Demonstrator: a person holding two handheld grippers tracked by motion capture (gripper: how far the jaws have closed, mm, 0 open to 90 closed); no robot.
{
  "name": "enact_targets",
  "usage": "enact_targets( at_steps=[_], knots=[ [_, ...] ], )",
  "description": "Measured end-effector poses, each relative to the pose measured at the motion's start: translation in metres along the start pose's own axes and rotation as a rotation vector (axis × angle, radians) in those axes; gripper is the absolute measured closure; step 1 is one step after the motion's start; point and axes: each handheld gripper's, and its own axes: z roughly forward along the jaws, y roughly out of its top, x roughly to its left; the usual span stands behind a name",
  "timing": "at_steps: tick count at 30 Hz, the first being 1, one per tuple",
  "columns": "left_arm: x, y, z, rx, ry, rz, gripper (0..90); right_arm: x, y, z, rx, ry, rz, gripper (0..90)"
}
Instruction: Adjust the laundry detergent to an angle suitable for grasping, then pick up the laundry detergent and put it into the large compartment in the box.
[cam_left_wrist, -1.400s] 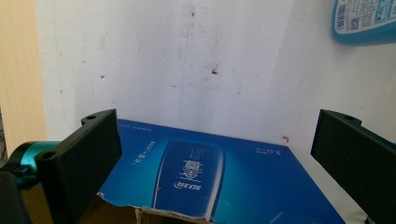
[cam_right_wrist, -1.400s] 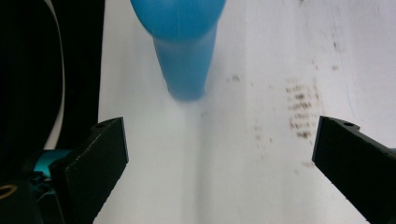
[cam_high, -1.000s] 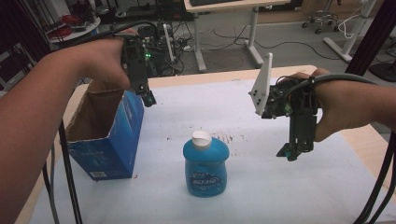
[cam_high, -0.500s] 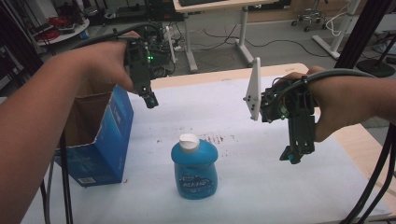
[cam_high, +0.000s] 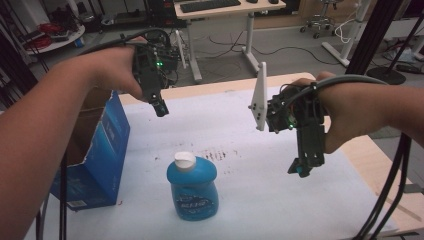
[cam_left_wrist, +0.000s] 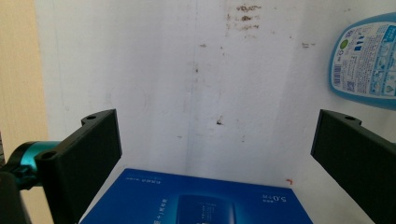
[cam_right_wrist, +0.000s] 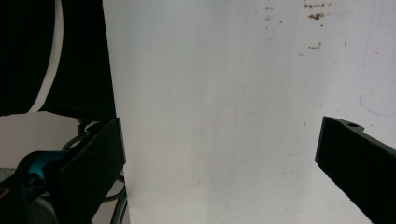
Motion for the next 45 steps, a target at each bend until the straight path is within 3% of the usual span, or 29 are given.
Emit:
enact_targets(
  at_steps=[12,21,27,38,45],
  knots=[
    [-0.002,-0.003,-0.005,-0.008,0.006,0.000,1.7,-0.001,-0.001,0.002,-0.004,-0.019,0.007,0.7],
    [-0.002,-0.012,-0.007,0.015,0.010,-0.007,1.7,-0.006,0.005,0.005,-0.010,-0.013,-0.009,0.7],
    [-0.004,-0.013,-0.011,-0.004,0.023,-0.008,1.7,-0.006,0.003,0.004,-0.014,-0.018,-0.005,0.7],
    [-0.036,-0.017,-0.026,-0.010,0.038,0.027,1.7,-0.002,0.003,0.003,-0.015,-0.026,-0.009,0.7],
    [-0.067,-0.023,-0.035,-0.020,0.045,0.034,1.7,0.003,0.003,0.004,-0.004,-0.020,-0.011,0.7]
  ],
)
